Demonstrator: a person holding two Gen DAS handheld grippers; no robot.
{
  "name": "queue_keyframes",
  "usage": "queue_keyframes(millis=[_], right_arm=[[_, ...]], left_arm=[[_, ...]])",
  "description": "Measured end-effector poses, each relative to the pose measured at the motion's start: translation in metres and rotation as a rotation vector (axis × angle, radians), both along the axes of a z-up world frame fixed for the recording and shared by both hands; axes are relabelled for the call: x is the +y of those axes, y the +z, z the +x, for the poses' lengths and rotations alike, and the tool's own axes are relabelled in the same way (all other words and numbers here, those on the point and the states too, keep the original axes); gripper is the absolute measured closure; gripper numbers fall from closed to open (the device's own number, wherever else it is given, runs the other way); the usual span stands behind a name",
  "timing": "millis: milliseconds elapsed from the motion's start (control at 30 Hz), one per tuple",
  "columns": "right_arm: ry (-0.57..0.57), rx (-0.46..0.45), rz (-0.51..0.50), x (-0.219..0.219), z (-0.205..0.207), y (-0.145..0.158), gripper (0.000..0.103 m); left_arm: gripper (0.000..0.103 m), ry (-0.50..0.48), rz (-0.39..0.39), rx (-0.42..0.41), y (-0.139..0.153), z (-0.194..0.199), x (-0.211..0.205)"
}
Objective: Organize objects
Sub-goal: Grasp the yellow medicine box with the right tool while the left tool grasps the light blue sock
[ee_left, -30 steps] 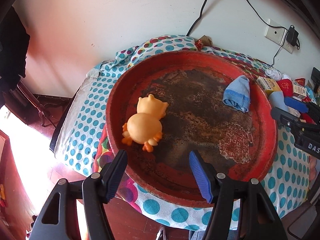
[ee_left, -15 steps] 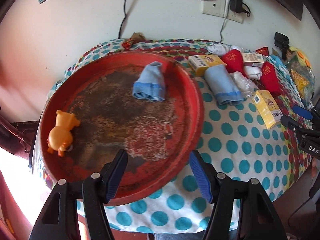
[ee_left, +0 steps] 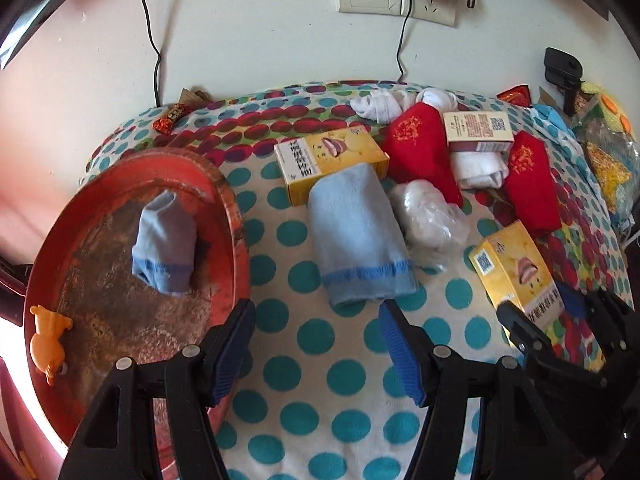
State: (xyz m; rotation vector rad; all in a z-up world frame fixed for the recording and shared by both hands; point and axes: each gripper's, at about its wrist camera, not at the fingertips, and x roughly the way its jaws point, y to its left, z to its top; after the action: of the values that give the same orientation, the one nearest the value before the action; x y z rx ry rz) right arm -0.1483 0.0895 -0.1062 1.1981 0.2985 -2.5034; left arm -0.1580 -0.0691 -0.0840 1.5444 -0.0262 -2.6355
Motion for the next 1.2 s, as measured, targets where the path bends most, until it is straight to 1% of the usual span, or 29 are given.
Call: queue_keyframes(millis=[33, 133, 233, 300, 433, 567, 600, 700, 800, 833, 867, 900, 1000, 1100, 1167, 1200], right_arm=[[-0.008, 0.000, -0.007, 0.003, -0.001, 0.000, 0.055], [-0.021, 0.007, -0.026, 0.016, -0.003, 0.001, 0.056], [-0.016, 0.016, -0.047, 0.028, -0.005, 0.000, 0.056], [-0.002, 0.018, -0.060, 0.032, -0.005, -0.001, 0.056], [0.004, 0.005, -0.077, 0.034, -0.008, -0.002, 0.055], [0.000, -0.032, -0.099, 0.036, -0.011, -0.007, 0.054], [-0.001, -0.028, -0.100, 0.036, -0.010, -0.006, 0.054], [-0.004, -0.022, -0.081, 0.033, -0.009, -0.006, 0.054], [-0.003, -0.015, -0.052, 0.029, -0.008, -0.007, 0.054], [-0.004, -0.015, -0.054, 0.030, -0.008, -0.006, 0.054], [-0.004, -0.016, -0.059, 0.030, -0.009, -0.006, 0.054], [-0.004, -0.018, -0.063, 0.031, -0.009, -0.007, 0.054], [-0.004, -0.015, -0.051, 0.030, -0.009, -0.007, 0.054], [-0.004, -0.011, -0.040, 0.029, -0.009, -0.007, 0.054], [-0.004, -0.011, -0.037, 0.029, -0.009, -0.007, 0.054], [-0.004, -0.009, -0.033, 0.028, -0.008, -0.007, 0.054]], left_arm=[[0.037, 0.006, 0.003, -0.001, -0.002, -0.007, 0.002], [0.037, 0.034, 0.018, -0.036, -0.012, -0.024, 0.004], [0.037, 0.043, -0.002, -0.032, -0.020, -0.033, 0.007], [0.037, 0.034, 0.004, -0.014, -0.021, -0.035, 0.010], [0.037, 0.013, 0.058, 0.018, -0.017, -0.034, 0.013], [0.037, 0.013, 0.087, 0.001, -0.021, -0.044, 0.015], [0.037, 0.018, 0.098, -0.001, -0.022, -0.046, 0.015], [0.037, 0.030, 0.142, -0.004, -0.025, -0.051, 0.014], [0.037, 0.036, 0.169, -0.010, -0.028, -0.052, 0.014], [0.045, 0.038, 0.169, -0.010, -0.028, -0.052, 0.014], [0.057, 0.027, 0.170, -0.011, -0.028, -0.051, 0.016], [0.074, 0.012, 0.176, -0.017, -0.029, -0.051, 0.017], [0.086, -0.015, 0.164, -0.008, -0.024, -0.045, 0.019], [0.088, -0.034, 0.154, 0.019, -0.015, -0.032, 0.018], [0.089, -0.049, 0.138, 0.025, -0.010, -0.024, 0.016], [0.089, -0.055, 0.142, 0.027, -0.008, -0.020, 0.015]])
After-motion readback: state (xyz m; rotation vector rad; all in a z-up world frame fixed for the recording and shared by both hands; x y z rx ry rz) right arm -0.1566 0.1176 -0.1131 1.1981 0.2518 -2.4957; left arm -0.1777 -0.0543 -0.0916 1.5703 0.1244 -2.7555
